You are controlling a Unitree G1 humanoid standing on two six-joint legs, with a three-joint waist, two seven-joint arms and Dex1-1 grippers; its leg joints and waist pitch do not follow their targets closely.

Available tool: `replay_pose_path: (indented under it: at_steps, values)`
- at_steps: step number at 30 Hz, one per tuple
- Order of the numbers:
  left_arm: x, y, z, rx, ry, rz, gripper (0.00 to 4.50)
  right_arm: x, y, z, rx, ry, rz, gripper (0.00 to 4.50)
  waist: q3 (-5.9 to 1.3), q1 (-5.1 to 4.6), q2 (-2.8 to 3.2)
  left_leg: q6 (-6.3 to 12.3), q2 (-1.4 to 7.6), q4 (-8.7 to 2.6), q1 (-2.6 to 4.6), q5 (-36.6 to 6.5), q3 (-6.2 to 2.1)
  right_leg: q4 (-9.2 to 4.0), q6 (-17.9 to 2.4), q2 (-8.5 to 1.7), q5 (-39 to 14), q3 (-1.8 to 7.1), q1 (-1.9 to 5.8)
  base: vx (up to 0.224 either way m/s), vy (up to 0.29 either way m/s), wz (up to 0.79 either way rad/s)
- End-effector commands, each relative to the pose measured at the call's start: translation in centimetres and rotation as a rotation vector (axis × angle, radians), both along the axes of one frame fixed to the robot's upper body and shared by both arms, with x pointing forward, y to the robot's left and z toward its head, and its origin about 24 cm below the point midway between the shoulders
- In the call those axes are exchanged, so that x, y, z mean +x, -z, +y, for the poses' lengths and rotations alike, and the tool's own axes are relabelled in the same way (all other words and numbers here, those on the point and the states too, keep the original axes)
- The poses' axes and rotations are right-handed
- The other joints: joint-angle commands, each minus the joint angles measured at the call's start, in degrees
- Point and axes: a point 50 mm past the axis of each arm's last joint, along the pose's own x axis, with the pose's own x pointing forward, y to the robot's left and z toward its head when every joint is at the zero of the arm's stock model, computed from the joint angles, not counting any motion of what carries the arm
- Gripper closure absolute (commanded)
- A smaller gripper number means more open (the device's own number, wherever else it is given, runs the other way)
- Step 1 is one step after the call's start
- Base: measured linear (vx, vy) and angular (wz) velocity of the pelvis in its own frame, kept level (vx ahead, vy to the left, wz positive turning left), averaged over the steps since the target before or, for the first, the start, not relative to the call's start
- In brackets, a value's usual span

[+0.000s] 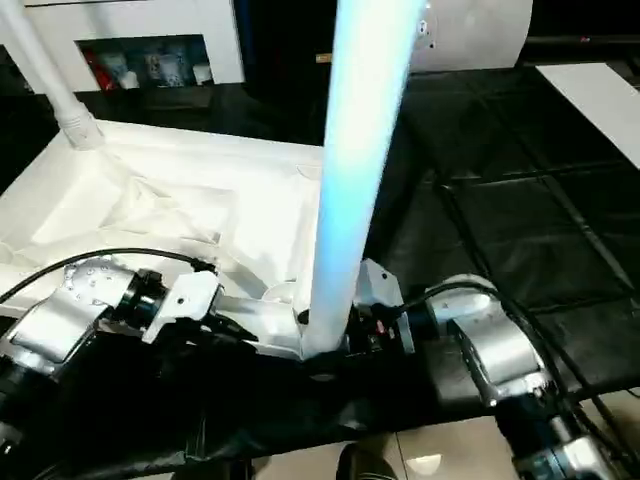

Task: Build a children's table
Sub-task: Rotate leg to tighten

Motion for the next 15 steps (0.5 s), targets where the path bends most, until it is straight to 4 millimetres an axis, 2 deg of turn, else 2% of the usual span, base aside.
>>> replay_pose_path:
  at_steps: [1,3,4,5,7,8,9,11,12,13,15]
  values:
    - [0.2,-0.6,-0.4,-0.052,-0.111,-0.033,4.5,-0.1,0.6,1.0,0.029,0.094,0.058,1.85,-3.77,-0.32,-0.26,4.19,3.48,-3.79,1.21,-10.4,-1.35,-3.8,-14.1,-4.67,-12.9,2.83,2.63,0.0,0.0,0.0]
    - [0.2,-0.7,-0.3,-0.052,-0.158,-0.045,4.5,0.0,0.9,1.3,0.03,0.145,0.064,1.87,-3.55,-0.62,-0.32,3.15,3.43,-4.04,1.13,-12.0,-1.51,-4.19,-13.2,-4.74,-16.7,2.82,2.58,0.0,0.0,0.0]
    - [0.2,-0.8,-0.6,-0.074,-0.242,-0.058,4.5,0.2,1.3,1.9,0.026,0.235,0.055,1.89,-3.54,-0.85,-0.41,2.4,3.36,-4.18,1.14,-12.4,-1.64,-4.39,-12.2,-4.73,-18.8,2.82,2.62,0.0,0.0,0.0]
    - [0.3,-0.9,-0.9,-0.103,-0.298,-0.06,4.5,0.4,1.6,2.3,0.028,0.292,0.055,1.91,-3.27,-1.22,-0.32,1.67,3.35,-4.33,1.03,-12.9,-1.68,-4.5,-11.7,-4.72,-19.6,2.88,2.4,0.0,0.0,0.0]
    - [0.2,-1.0,-1.2,-0.13,-0.35,-0.057,4.5,0.5,1.7,2.7,0.038,0.337,0.058,1.91,-3.24,-2.01,-0.51,1.15,3.11,-4.4,0.9,-13.9,-1.84,-4.74,-10.9,-4.75,-21.7,2.85,2.53,0.0,0.0,0.0]
    - [0.1,-1.1,-2.0,-0.153,-0.431,-0.066,4.5,1.1,1.8,3.5,0.059,0.457,0.073,1.91,-3.19,-2.74,-0.3,0.66,3.28,-4.54,0.8,-13.9,-1.91,-4.59,-11.2,-4.61,-20.6,2.89,2.49,0.0,0.0,0.0]
    - [0.0,-1.1,-2.5,-0.164,-0.492,-0.07,4.5,1.5,1.8,4.2,0.08,0.536,0.094,1.91,-3.13,-3.23,-0.39,0.57,3.21,-4.62,0.79,-14.1,-2.03,-4.77,-11.1,-4.6,-21.1,2.85,2.48,0.0,0.0,0.0]
    - [0.0,-1.1,-2.6,-0.166,-0.513,-0.072,4.5,1.7,1.8,4.4,0.086,0.563,0.102,1.91,-3.17,-3.53,-0.43,0.78,2.91,-4.39,1.0,-13.9,-1.93,-5.04,-10.5,-4.53,-21.7,2.9,2.33,0.0,0.0,0.0]
    - [0.1,-1.3,-3.8,-0.198,-0.635,-0.078,4.5,2.6,1.8,5.5,0.103,0.719,0.135,1.91,-3.14,-3.72,-0.55,1.0,2.96,-4.33,1.11,-13.3,-1.71,-5.01,-10.5,-4.41,-20.5,3.08,2.2,0.0,0.0,0.0]
    - [0.1,-1.3,-3.8,-0.198,-0.635,-0.078,4.5,2.6,1.8,5.5,0.103,0.719,0.135,1.92,-3.05,-3.96,-0.47,1.02,3.06,-4.38,0.97,-12.8,-1.7,-4.88,-11.0,-4.35,-19.4,3.15,2.16,0.0,0.0,0.0]
    - [0.7,-1.8,-5.5,-0.247,-0.803,-0.107,4.5,3.6,1.7,7.1,0.093,0.88,0.142,1.92,-3.15,-4.19,-0.46,0.88,2.92,-4.29,1.03,-11.8,-1.69,-5.01,-10.8,-4.34,-19.0,3.06,2.16,0.0,0.0,0.0]
